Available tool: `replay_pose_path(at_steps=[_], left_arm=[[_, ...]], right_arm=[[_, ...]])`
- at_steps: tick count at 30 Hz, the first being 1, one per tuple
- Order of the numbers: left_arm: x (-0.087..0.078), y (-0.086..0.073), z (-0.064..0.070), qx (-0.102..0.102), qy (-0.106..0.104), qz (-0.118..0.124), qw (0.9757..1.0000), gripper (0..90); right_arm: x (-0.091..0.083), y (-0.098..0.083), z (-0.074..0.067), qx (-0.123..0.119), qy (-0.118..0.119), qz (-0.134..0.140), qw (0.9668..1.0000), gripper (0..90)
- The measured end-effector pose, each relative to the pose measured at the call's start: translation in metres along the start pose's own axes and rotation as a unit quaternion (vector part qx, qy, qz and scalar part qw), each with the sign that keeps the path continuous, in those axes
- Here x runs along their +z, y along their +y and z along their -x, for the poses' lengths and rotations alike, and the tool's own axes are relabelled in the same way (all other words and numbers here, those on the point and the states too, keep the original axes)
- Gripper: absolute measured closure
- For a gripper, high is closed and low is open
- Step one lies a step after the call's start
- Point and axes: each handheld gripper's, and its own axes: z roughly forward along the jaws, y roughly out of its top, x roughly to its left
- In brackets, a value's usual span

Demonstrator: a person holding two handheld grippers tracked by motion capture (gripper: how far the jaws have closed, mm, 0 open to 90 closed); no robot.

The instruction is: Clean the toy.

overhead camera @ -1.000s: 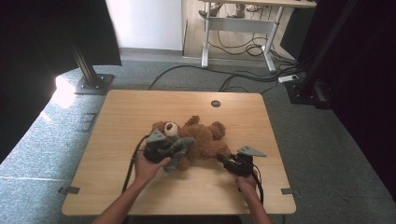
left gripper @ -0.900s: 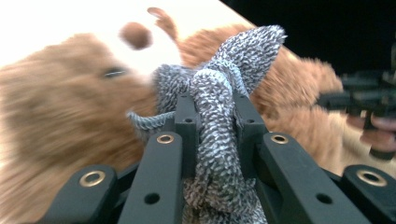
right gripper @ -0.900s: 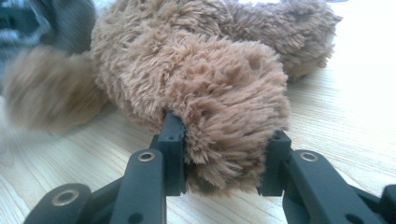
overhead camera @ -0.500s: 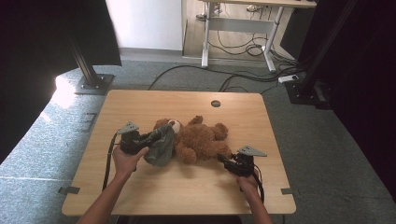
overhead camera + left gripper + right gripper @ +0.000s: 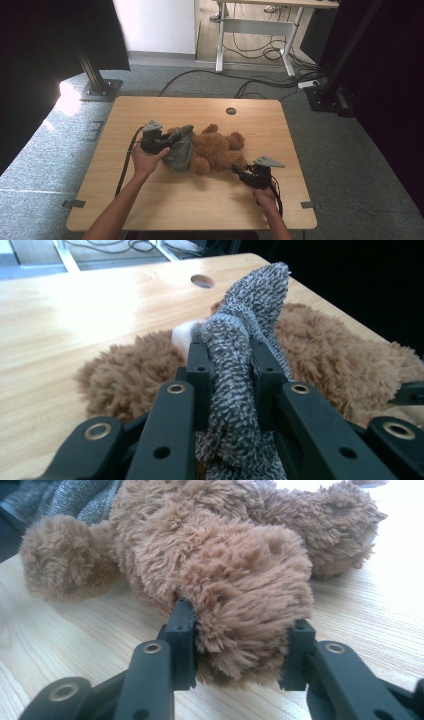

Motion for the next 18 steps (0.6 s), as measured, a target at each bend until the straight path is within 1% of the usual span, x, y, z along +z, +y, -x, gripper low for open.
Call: replay_pose_path(at_steps=[2, 3, 4, 5, 7, 9, 11, 13, 14, 15, 17, 18], left_arm=[[0.001, -0.002, -0.002, -0.005, -0.004, -0.003, 1.0000, 75.1], [0.001, -0.002, -0.004, -0.007, -0.006, -0.009, 0.9999, 75.1], [0.001, -0.003, -0.005, -0.010, -0.007, -0.012, 0.9999, 75.1], [0.001, -0.004, -0.007, -0.013, -0.010, -0.015, 0.9997, 75.1], [0.001, -0.007, -0.008, -0.017, -0.013, -0.016, 0.9997, 75.1], [0.001, -0.009, -0.007, -0.016, -0.013, -0.015, 0.9997, 75.1], [0.002, -0.011, -0.006, -0.017, -0.014, -0.014, 0.9997, 75.2], [0.003, -0.013, -0.006, -0.019, -0.015, -0.013, 0.9996, 75.2], [0.002, -0.013, -0.006, -0.018, -0.015, -0.013, 0.9996, 75.2], [0.002, -0.014, -0.006, -0.020, -0.016, -0.013, 0.9996, 75.2], [0.002, -0.015, -0.006, -0.021, -0.016, -0.012, 0.9996, 75.2], [0.002, -0.016, -0.006, -0.021, -0.016, -0.012, 0.9996, 75.2]], right_arm=[[-0.002, 0.001, -0.001, -0.003, -0.002, -0.001, 1.0000, 52.5], [-0.003, 0.003, 0.000, -0.006, -0.003, 0.002, 1.0000, 50.1], [-0.005, 0.005, 0.000, -0.004, -0.001, 0.006, 1.0000, 47.1], [-0.008, 0.009, 0.001, 0.003, 0.000, 0.011, 0.9999, 43.3], [-0.015, 0.018, 0.002, 0.011, 0.004, 0.024, 0.9996, 36.0], [-0.021, 0.029, 0.001, 0.007, 0.004, 0.033, 0.9994, 32.1], [-0.022, 0.044, -0.001, 0.000, -0.002, 0.038, 0.9993, 29.4], [-0.018, 0.060, -0.003, 0.001, -0.002, 0.036, 0.9994, 27.9], [-0.012, 0.070, -0.005, -0.002, -0.001, 0.029, 0.9996, 27.3], [-0.007, 0.076, -0.007, -0.003, 0.000, 0.022, 0.9997, 26.8], [0.010, 0.087, -0.012, -0.004, 0.000, 0.000, 1.0000, 24.8], [0.021, 0.092, -0.015, -0.002, 0.001, -0.011, 0.9999, 24.3]])
